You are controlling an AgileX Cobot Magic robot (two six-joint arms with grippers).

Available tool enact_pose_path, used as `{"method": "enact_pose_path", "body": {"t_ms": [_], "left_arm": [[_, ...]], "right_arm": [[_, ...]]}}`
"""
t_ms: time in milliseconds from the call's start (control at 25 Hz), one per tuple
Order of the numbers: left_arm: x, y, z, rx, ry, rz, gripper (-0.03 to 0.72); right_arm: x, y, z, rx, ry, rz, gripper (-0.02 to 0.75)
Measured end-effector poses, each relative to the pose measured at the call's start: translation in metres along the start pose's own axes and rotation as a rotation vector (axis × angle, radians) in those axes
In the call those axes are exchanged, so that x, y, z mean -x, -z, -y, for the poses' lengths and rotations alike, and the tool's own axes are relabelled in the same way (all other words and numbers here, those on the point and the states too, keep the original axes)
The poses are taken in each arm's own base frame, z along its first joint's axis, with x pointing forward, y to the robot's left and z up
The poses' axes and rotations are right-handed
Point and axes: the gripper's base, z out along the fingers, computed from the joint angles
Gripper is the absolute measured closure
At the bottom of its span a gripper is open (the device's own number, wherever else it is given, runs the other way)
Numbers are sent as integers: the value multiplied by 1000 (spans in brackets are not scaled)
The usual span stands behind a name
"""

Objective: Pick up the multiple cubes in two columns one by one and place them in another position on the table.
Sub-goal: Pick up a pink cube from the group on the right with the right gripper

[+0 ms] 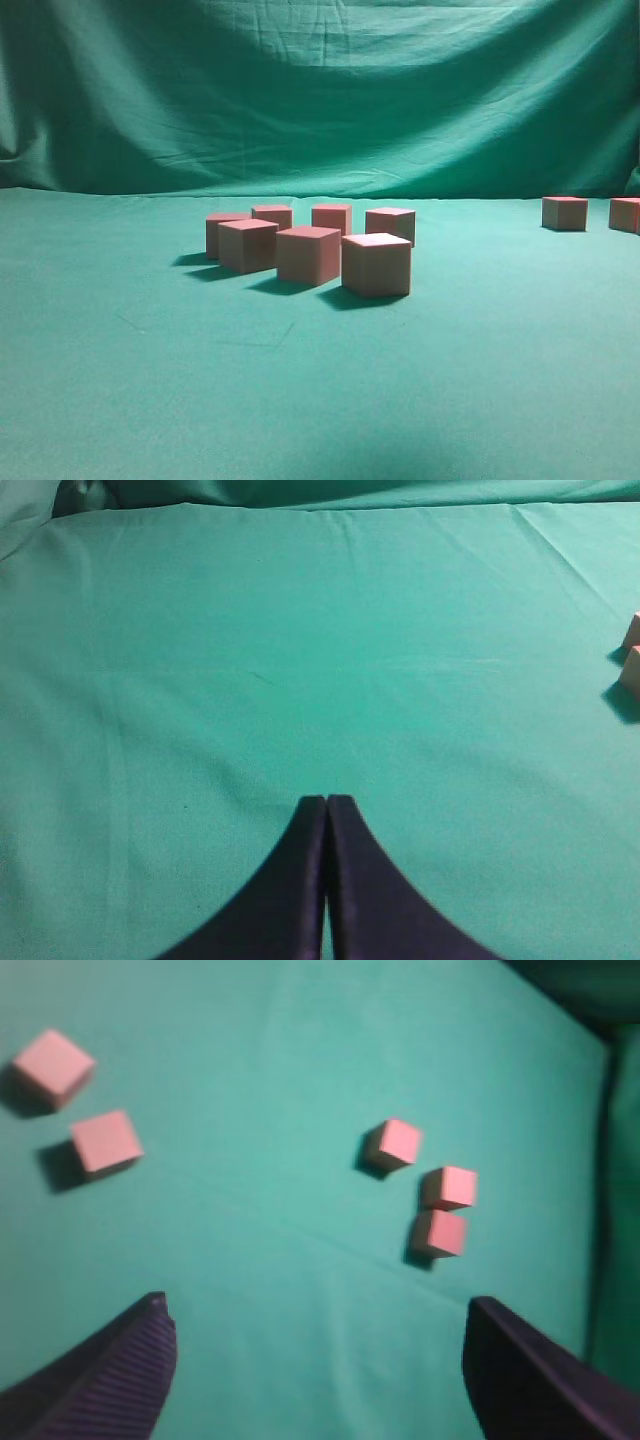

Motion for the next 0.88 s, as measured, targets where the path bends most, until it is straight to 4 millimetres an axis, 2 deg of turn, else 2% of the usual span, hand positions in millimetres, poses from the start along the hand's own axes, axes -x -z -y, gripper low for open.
{"method": "enact_pose_path", "body": {"t_ms": [80,280,480,680,880], "left_arm": [[0,0,0,0,0,0,688],[0,0,0,0,0,0,688],[0,0,0,0,0,0,688],[0,0,0,0,0,0,688],[0,0,0,0,0,0,688]], "right_arm": [[-2,-6,20,-53,-60,-25,153],[-9,-39,68,-66,-268,-105,153],[-26,-98,107,2,-432,-238,153],[-52,-162,121,115,-499,-404,153],[-62,-210,119,167,-463,-419,153]]}}
